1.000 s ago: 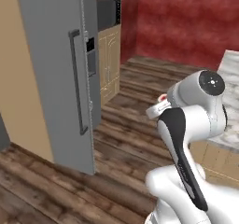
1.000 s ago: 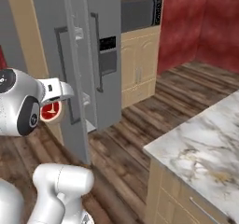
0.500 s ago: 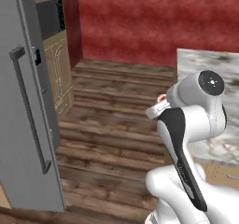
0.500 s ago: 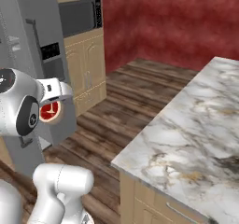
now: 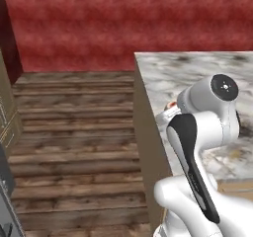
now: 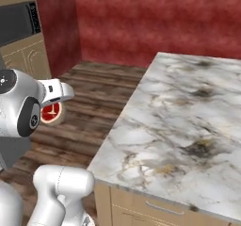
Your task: Place the steak on the counter behind the older steak on the same shelf of the fridge to maintain FIFO order. Close the fridge door when finished.
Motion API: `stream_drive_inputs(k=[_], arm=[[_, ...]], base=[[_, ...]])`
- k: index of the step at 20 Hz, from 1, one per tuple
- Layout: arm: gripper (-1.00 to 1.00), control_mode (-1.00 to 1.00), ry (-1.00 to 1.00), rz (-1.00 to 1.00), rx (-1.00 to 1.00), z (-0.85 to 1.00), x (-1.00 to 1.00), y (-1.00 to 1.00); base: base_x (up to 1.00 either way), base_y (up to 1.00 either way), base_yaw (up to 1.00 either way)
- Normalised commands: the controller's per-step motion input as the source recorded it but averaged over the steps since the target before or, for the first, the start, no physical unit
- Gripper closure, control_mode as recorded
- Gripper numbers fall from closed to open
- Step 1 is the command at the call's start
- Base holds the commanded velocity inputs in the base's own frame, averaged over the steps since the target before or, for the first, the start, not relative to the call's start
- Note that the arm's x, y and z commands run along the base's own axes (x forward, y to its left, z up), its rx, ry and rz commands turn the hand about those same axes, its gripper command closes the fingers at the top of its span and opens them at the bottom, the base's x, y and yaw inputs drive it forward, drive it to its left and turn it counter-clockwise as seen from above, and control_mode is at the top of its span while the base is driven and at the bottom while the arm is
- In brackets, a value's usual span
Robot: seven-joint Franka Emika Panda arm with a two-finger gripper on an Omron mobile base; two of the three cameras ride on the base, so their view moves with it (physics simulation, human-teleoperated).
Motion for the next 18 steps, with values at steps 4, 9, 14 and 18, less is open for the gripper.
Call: stream_drive_inputs(k=[4,9,14,18], arm=[[1.0,1.0,0.0,0.0,0.0,0.0,0.0,0.0],[1.0,1.0,0.0,0.0,0.0,0.0,0.0,0.0],[1.0,1.0,0.0,0.0,0.0,0.0,0.0,0.0],[1.0,1.0,0.0,0.0,0.0,0.0,0.0,0.0]], base=[[0.52,0.28,-0.3],[0.77,0.44,-0.21],[0.46,0.79,-0.06],[0.0,1.0,0.0]])
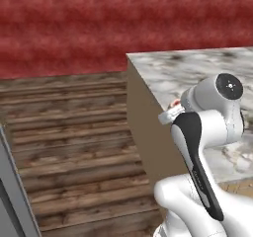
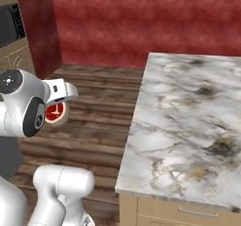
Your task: Place the steak on the counter behind the older steak on the same shelf of the fridge to maintain FIFO order. Close the fridge door when finished.
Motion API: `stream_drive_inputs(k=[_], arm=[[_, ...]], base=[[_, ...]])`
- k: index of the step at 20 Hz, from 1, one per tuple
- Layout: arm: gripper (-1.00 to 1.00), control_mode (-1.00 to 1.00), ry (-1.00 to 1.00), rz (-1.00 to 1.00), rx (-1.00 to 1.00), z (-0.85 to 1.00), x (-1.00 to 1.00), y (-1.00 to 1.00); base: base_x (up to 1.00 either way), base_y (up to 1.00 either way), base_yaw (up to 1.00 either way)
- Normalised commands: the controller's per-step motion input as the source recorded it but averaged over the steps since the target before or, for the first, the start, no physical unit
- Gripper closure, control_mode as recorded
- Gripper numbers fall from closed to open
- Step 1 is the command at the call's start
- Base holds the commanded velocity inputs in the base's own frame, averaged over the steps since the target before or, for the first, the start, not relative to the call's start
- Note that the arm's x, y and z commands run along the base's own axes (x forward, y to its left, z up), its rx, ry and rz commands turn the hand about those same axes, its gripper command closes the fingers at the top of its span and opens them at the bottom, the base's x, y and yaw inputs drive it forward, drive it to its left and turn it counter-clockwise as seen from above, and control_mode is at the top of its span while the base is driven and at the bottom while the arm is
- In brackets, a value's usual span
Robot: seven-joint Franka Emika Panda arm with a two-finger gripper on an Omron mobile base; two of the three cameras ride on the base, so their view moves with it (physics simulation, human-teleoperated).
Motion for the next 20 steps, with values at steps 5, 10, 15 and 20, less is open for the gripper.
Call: stream_drive_inputs(k=[5,10,15,20], arm=[[1.0,1.0,0.0,0.0,0.0,0.0,0.0,0.0],[1.0,1.0,0.0,0.0,0.0,0.0,0.0,0.0],[1.0,1.0,0.0,0.0,0.0,0.0,0.0,0.0],[1.0,1.0,0.0,0.0,0.0,0.0,0.0,0.0]], base=[[0.45,0.77,0.0],[1.0,0.06,0.01],[1.0,-0.02,0.12],[0.64,0.32,0.4]])
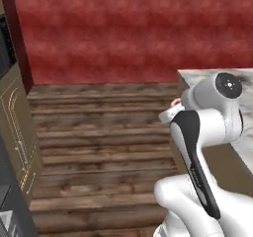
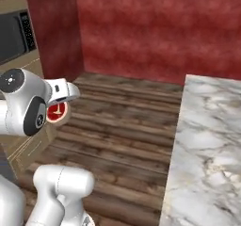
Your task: Place the steak on the counter behind the older steak on the same shelf of the fridge to maintain FIFO order. Close the fridge door when finished.
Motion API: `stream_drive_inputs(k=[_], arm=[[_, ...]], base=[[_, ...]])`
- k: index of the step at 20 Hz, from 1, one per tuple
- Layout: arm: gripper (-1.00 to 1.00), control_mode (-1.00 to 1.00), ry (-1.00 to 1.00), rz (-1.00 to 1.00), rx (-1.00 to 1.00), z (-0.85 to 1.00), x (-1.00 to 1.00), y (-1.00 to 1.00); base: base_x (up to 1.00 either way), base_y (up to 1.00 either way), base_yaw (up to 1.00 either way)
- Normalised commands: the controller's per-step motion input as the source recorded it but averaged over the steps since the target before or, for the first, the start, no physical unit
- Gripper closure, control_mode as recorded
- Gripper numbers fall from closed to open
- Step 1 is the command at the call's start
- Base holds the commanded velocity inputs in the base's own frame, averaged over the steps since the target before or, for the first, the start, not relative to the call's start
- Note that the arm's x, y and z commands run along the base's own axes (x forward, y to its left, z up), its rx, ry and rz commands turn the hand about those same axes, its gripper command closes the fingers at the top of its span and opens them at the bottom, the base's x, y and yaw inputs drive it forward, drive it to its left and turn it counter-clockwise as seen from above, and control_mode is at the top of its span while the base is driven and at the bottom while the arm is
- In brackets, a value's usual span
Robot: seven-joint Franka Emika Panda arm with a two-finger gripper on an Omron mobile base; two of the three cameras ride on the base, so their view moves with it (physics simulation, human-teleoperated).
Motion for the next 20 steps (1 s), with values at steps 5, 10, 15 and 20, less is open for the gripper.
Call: stream_drive_inputs(k=[5,10,15,20], arm=[[1.0,1.0,0.0,0.0,0.0,0.0,0.0,0.0],[1.0,1.0,0.0,0.0,0.0,0.0,0.0,0.0],[1.0,1.0,0.0,0.0,0.0,0.0,0.0,0.0],[1.0,1.0,0.0,0.0,0.0,0.0,0.0,0.0]], base=[[0.23,0.37,0.77],[0.35,0.15,0.65],[0.74,-0.02,0.26],[0.39,-0.01,0.57]])
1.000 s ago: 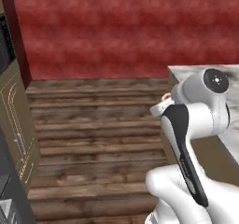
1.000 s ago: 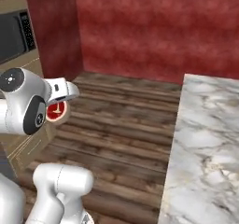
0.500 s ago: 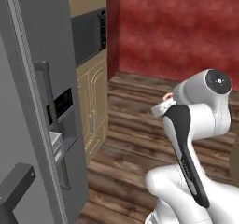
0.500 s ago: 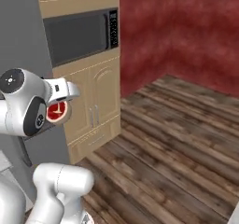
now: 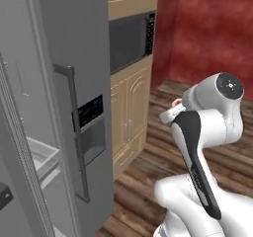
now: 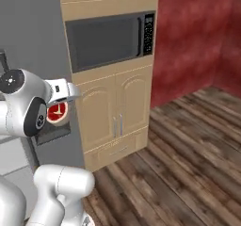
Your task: Place the steak on the counter behind the older steak on the same shelf of the fridge to maintain FIFO order. Close the fridge door when finished.
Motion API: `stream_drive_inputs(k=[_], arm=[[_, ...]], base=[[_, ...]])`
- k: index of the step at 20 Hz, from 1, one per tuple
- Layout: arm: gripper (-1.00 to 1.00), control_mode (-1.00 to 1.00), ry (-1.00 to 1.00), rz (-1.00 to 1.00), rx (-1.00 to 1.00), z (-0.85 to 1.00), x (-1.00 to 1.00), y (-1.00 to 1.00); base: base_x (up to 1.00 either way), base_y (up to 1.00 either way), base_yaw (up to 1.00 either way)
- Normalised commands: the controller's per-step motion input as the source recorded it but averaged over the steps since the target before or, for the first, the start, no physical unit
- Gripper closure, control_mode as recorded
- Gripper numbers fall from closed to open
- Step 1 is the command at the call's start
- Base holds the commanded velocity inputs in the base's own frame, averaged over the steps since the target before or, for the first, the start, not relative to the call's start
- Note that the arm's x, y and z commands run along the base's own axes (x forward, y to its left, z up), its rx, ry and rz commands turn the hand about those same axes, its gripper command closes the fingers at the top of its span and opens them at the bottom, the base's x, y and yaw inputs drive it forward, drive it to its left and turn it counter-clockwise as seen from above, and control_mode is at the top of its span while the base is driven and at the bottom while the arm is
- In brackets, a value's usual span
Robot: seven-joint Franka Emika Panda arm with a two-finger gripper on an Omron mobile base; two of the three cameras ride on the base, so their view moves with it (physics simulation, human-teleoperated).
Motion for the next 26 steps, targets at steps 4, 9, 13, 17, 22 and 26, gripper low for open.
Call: stream_drive_inputs(k=[4,9,13,17,22,26], arm=[[1.0,1.0,0.0,0.0,0.0,0.0,0.0,0.0],[1.0,1.0,0.0,0.0,0.0,0.0,0.0,0.0],[1.0,1.0,0.0,0.0,0.0,0.0,0.0,0.0],[1.0,1.0,0.0,0.0,0.0,0.0,0.0,0.0],[1.0,1.0,0.0,0.0,0.0,0.0,0.0,0.0],[1.0,1.0,0.0,0.0,0.0,0.0,0.0,0.0]], base=[[0.34,0.08,0.61],[0.57,0.21,0.56],[0.27,0.08,0.6],[-0.01,-0.12,0.56],[0.0,0.0,0.56],[0.05,-0.01,0.52]])
